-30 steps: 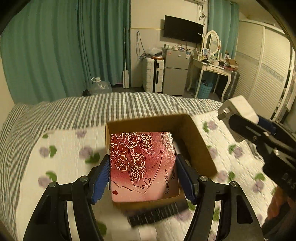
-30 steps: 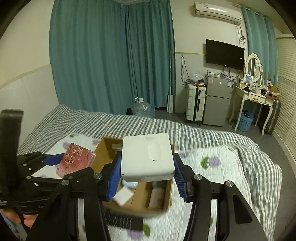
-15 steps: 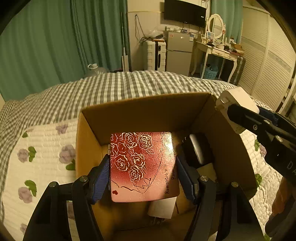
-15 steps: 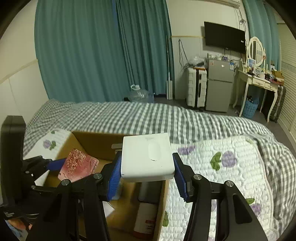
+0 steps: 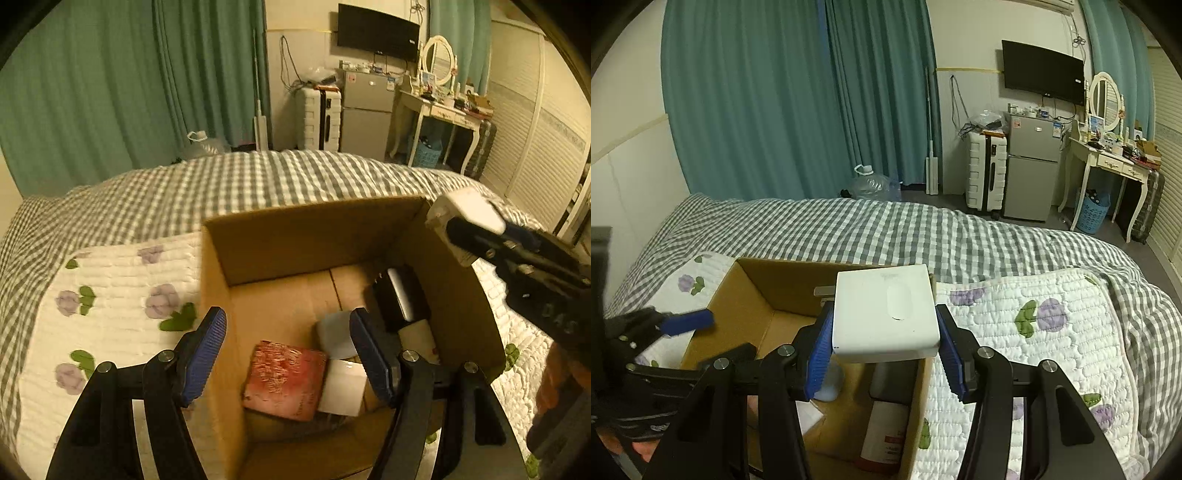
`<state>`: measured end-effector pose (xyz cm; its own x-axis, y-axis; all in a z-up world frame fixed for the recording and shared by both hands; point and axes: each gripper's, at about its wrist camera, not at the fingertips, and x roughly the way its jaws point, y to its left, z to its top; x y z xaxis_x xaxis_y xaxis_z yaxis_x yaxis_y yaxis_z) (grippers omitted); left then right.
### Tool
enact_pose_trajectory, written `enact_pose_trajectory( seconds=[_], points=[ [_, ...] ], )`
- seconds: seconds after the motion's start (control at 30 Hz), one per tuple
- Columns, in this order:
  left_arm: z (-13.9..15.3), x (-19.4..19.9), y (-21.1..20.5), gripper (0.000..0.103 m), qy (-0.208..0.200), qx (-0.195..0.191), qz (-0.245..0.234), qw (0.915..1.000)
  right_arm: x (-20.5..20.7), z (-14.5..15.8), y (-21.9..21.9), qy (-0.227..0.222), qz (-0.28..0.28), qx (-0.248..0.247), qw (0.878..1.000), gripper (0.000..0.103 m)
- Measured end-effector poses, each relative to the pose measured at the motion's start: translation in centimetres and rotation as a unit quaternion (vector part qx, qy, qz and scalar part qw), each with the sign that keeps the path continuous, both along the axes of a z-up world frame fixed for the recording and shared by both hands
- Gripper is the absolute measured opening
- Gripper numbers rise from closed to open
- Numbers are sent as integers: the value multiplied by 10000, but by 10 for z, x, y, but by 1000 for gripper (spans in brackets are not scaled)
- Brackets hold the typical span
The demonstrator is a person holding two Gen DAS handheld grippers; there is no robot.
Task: Organize rigid objects
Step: 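Lower the pink card and white adapter into the box and release, then move both tools back toward the remaining remote and white device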
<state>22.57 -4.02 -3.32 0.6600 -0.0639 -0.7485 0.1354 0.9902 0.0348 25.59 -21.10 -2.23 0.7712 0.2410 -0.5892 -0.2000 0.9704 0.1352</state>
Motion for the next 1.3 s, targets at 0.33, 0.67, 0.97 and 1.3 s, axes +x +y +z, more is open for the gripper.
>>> enact_pose_trajectory(
  seconds=[0.33,0.67,0.97,1.3],
  points=[
    [9,-10,40,72,-99,-135,264,9995,23,-24,34,401,242,-98,9989,52],
    [6,-27,68,72,-33,-150,512,9986,10,-6,39,77,204,98,9997,77],
    [-12,-72,73,72,198,-125,490,9985,-69,0,-7,-171,-303,38,9994,89],
    [-45,-123,52,72,456,-25,226,9987,-142,-51,-31,469,-573,231,9970,89]
  ],
)
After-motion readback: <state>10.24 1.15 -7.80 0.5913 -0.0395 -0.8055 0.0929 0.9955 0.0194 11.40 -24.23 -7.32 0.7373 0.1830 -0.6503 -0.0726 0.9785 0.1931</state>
